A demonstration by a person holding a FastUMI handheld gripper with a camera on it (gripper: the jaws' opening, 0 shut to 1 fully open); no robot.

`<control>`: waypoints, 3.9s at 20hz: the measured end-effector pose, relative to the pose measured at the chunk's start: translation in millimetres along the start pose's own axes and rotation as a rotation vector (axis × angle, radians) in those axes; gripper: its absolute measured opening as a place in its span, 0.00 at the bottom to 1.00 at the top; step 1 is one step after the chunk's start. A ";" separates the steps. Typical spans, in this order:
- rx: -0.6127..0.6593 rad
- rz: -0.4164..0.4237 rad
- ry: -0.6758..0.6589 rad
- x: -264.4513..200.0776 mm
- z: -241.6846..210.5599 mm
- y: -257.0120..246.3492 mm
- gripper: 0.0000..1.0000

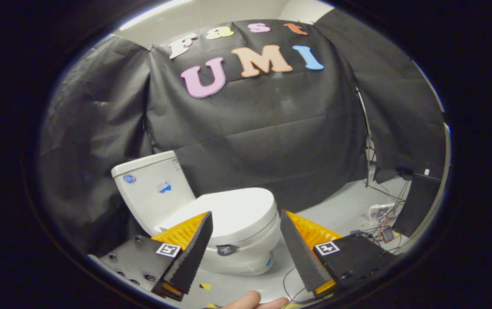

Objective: Open the toilet lid.

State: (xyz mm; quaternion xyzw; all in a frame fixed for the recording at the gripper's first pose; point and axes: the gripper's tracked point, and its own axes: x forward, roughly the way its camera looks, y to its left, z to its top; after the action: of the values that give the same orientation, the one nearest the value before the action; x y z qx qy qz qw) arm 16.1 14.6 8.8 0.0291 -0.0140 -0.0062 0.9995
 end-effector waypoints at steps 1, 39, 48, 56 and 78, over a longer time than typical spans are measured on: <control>0.023 -0.002 0.006 3.7 -4.4 1.3 0.98; 0.945 -0.178 0.414 104.1 -179.9 39.2 0.02; 0.951 -0.253 0.383 99.2 -136.8 58.1 0.02; 0.773 -0.205 0.314 98.4 -73.7 91.8 0.02; 0.395 -0.348 0.276 102.4 3.9 178.6 0.01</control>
State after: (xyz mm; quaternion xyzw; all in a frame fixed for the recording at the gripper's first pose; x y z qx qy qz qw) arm 120.4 191.4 25.9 0.2255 0.1261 -0.1705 0.9509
